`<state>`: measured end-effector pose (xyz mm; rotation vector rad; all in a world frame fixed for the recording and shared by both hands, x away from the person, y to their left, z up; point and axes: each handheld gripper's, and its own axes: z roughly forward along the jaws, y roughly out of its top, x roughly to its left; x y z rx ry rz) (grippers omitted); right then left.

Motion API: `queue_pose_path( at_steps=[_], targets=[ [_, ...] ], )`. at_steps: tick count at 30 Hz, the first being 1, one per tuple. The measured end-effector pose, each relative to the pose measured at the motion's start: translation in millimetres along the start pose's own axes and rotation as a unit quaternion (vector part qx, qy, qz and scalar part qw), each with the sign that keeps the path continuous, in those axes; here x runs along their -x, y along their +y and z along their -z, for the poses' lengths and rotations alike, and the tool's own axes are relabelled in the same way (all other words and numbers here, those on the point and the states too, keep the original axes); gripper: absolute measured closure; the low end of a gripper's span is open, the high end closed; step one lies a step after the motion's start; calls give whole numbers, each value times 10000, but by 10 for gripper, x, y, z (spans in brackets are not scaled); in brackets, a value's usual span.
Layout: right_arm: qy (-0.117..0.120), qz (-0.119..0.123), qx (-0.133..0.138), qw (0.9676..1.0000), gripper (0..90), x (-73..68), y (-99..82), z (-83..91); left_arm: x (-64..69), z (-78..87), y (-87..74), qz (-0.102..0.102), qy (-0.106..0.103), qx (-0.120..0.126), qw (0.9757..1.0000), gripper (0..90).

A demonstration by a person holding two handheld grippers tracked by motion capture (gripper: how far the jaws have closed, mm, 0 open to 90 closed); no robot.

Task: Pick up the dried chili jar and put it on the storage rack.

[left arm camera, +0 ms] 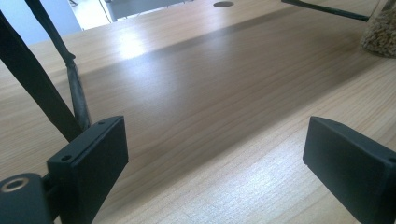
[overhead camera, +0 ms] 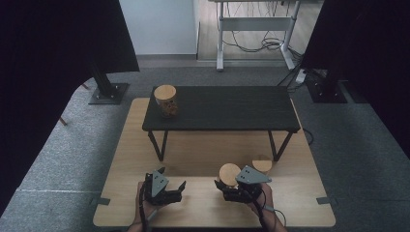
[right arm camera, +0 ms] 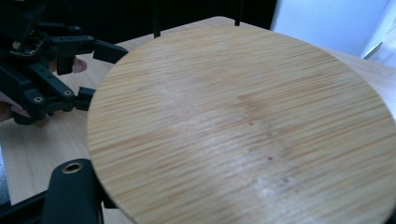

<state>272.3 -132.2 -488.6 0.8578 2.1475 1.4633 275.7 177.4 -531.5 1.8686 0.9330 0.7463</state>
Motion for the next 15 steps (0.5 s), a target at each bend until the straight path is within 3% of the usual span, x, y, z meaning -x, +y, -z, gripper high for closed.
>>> queue_pose_path(
  at_steps=[15],
  targets=[
    [-58, -16, 156, 9999, 251, 38, 79, 179, 6, -10, -5, -32, 7, -15, 10000, 61]
  ],
)
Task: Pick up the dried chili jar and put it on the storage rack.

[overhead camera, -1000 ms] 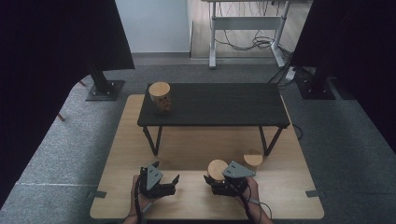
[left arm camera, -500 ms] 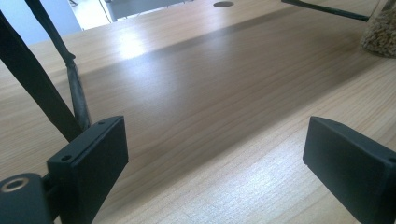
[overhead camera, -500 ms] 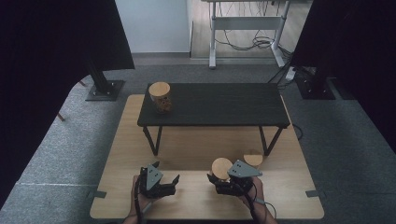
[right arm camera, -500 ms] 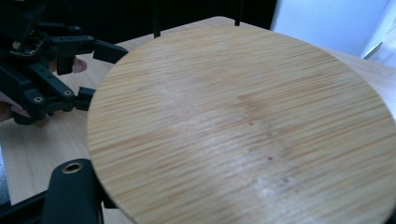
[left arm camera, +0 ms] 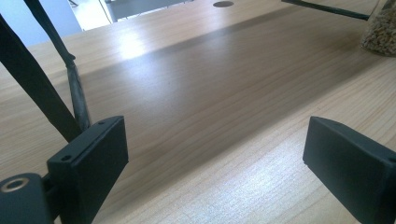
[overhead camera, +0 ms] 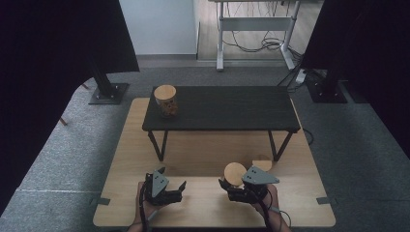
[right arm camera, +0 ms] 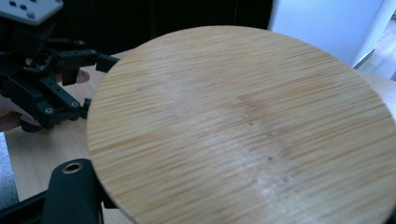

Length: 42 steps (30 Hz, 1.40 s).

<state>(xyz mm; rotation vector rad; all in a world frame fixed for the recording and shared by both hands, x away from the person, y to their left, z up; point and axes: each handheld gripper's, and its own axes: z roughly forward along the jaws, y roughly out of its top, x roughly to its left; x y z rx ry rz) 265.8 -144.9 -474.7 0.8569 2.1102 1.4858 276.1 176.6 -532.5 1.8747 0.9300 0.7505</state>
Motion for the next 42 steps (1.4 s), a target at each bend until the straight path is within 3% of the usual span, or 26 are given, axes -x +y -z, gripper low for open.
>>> queue_pose_path(
  at_steps=[16, 42],
  targets=[
    [136, -5, 125, 9998, 251, -39, 106, 23, -4, 18, 20, 32, -27, 57, 10000, 63],
    [121, 36, 120, 9998, 251, 6, 316, 22, 2, 10, 13, -7, -32, 26, 10000, 63]
  ],
)
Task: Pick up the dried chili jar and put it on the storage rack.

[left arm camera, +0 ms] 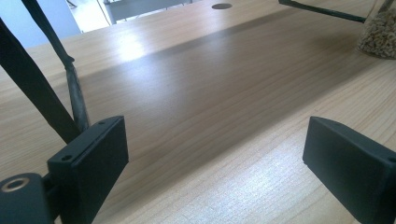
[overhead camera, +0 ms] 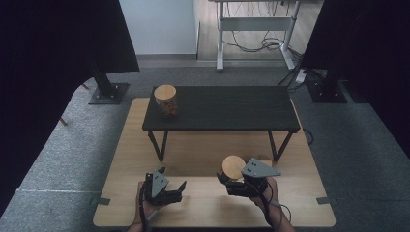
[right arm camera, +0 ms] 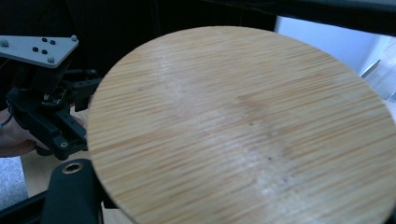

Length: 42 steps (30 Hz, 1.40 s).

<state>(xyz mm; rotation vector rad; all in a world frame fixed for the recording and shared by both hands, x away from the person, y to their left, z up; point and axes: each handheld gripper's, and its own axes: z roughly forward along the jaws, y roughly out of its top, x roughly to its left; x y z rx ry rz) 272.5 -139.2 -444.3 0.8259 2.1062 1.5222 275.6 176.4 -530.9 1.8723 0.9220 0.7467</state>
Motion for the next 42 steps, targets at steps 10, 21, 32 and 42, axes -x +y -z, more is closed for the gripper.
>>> queue_pose_path(
  at_steps=[10, 21, 32, 42],
  targets=[
    [75, 76, 4, 9999, 251, -4, 133, -25, 1, 1, 0, -6, 4, 1, 10000, 63],
    [114, 151, 32, 9998, 251, -11, 254, -52, -4, 2, -2, 10, 7, -9, 10000, 63],
    [80, 218, -17, 9997, 251, 23, 341, -86, -5, 0, -3, 5, 4, -23, 10000, 63],
    [96, 307, 3, 9995, 251, 38, 414, -76, -1, 0, -3, -8, -9, -32, 10000, 63]
  ],
)
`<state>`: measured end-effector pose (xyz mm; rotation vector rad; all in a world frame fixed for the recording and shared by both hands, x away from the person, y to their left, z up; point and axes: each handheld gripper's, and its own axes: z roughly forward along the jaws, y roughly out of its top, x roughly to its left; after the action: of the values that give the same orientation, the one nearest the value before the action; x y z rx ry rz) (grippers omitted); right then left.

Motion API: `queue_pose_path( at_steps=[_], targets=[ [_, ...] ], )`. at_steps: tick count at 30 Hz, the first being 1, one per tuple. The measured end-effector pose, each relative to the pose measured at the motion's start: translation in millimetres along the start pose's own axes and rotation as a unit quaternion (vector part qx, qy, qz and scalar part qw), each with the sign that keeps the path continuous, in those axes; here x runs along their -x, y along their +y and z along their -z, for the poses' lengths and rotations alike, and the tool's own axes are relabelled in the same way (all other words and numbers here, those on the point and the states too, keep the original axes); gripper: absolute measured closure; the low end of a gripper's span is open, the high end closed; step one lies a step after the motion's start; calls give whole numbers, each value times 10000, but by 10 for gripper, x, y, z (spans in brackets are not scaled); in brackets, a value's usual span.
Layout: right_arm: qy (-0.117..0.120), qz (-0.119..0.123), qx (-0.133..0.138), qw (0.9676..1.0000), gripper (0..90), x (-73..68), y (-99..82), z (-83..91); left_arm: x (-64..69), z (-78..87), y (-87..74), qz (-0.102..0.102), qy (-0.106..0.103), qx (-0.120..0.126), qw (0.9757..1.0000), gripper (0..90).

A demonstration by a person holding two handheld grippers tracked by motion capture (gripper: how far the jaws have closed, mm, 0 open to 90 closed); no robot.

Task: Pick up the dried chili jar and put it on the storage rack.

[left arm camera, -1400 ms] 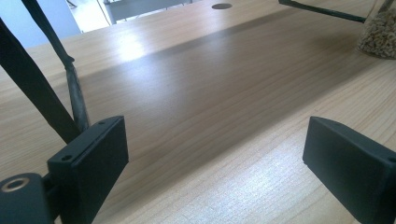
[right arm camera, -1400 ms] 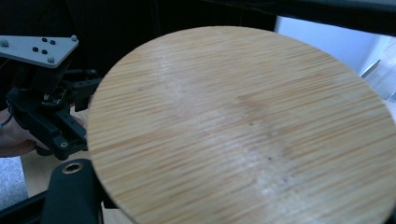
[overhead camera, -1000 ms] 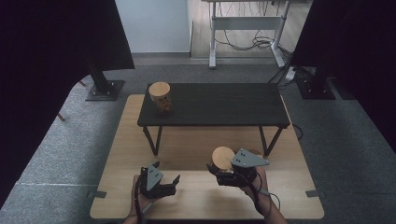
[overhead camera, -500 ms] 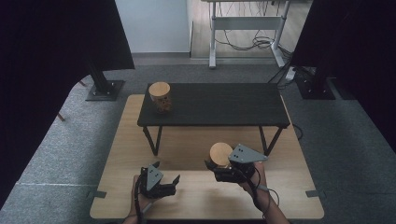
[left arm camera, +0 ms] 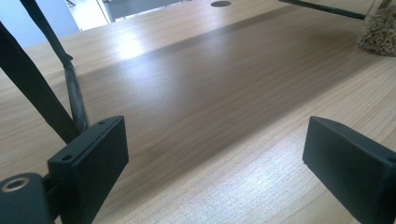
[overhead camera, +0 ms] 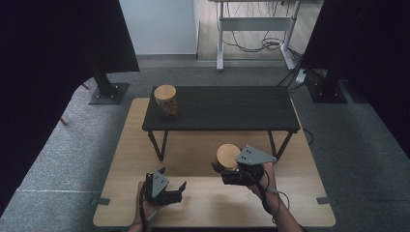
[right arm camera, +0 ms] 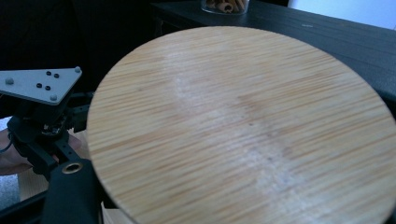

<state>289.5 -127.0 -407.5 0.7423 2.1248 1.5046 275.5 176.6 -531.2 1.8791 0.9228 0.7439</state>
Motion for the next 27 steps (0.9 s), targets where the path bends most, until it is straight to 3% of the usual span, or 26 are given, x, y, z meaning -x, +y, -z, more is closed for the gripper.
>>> queue_pose_path(
  at_steps=[27],
  targets=[
    [-26, 168, -1, 9999, 250, 72, 252, -74, 7, -6, -1, -18, -2, -7, 10000, 63]
  ],
)
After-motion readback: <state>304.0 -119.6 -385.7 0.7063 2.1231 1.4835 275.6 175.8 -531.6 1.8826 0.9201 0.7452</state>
